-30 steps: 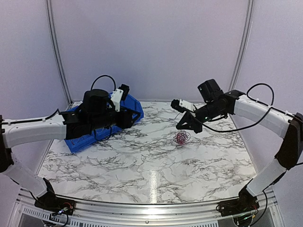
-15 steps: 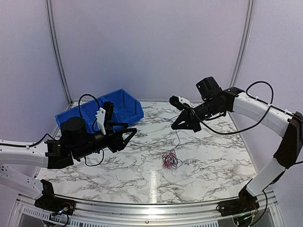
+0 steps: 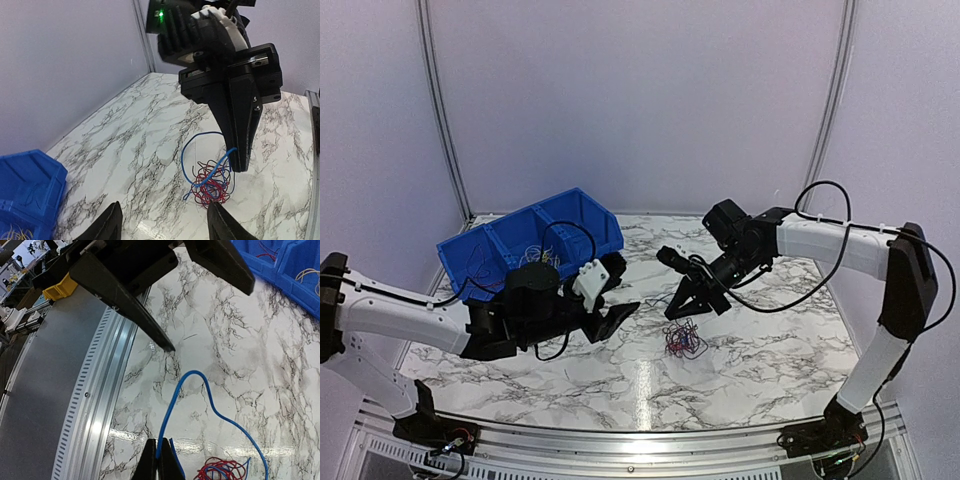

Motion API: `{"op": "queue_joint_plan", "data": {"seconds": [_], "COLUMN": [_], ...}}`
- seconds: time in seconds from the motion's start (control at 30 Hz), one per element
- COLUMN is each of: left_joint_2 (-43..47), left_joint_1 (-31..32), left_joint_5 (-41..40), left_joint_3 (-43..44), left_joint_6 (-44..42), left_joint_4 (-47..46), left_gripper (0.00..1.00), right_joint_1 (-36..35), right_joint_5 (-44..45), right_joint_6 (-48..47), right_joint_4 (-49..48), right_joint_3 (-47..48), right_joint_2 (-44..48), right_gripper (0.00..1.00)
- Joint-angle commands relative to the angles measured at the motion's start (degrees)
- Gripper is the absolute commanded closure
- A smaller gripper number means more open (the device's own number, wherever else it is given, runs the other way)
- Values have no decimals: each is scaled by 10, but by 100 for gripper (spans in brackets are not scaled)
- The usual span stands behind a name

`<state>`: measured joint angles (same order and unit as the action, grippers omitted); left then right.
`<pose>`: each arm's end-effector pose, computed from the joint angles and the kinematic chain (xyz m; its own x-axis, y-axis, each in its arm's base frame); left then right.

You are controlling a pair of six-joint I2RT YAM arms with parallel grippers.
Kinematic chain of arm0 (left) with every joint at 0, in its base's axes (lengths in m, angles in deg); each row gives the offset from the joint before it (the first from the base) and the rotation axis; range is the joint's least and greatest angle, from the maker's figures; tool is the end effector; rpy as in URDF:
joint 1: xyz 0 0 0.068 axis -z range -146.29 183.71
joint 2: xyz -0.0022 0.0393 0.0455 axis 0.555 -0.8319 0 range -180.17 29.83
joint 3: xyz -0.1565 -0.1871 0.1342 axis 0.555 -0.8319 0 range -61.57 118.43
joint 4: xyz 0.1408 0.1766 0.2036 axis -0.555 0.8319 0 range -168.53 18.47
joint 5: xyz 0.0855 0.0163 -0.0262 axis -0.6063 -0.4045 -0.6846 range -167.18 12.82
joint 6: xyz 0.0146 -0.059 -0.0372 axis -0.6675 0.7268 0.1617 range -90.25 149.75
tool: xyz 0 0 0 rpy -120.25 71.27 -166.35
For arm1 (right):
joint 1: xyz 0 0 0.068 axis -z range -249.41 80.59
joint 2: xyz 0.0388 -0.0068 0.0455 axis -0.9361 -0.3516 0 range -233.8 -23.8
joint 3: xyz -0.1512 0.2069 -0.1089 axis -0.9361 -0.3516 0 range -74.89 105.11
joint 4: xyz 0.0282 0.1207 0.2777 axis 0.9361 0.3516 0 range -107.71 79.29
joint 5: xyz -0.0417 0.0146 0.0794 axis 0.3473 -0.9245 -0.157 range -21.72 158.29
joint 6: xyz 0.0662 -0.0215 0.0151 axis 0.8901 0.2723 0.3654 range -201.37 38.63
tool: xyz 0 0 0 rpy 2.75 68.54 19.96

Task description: Untangle the cables

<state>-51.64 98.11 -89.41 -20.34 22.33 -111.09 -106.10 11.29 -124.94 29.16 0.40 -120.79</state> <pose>0.1712 -0.3285 0.2212 0.0447 0.1985 -0.9791 0.7915 0.5909 0.1560 0.2779 0.2683 0.2311 -0.1473 -0.5779 -0.8027 -0.9283 -0.1993 0.3139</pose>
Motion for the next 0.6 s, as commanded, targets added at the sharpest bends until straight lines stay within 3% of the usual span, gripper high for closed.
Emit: {"op": "queue_joint_plan", "data": {"seconds": [0.0,0.37,0.57], "left_joint_2": [-34,-106,-113], "left_joint_1": [-1,-2,-1], "left_joint_5": [46,68,100], "left_joint_3": [63,132,135], "left_joint_6": [-108,-169,-166], "left_joint_4": [36,88,89], "left_gripper": [39,58,61], "right_joint_1": [-9,-10,-10], "right_joint_5": [-22,-34,-29], "right_joint_6": [-25,-46,-58], "right_joint_4": [16,39,48], "right_joint_3": [2,7,6], "right_joint_2": [-2,-13,-32], "right_gripper": [100,100,100]}}
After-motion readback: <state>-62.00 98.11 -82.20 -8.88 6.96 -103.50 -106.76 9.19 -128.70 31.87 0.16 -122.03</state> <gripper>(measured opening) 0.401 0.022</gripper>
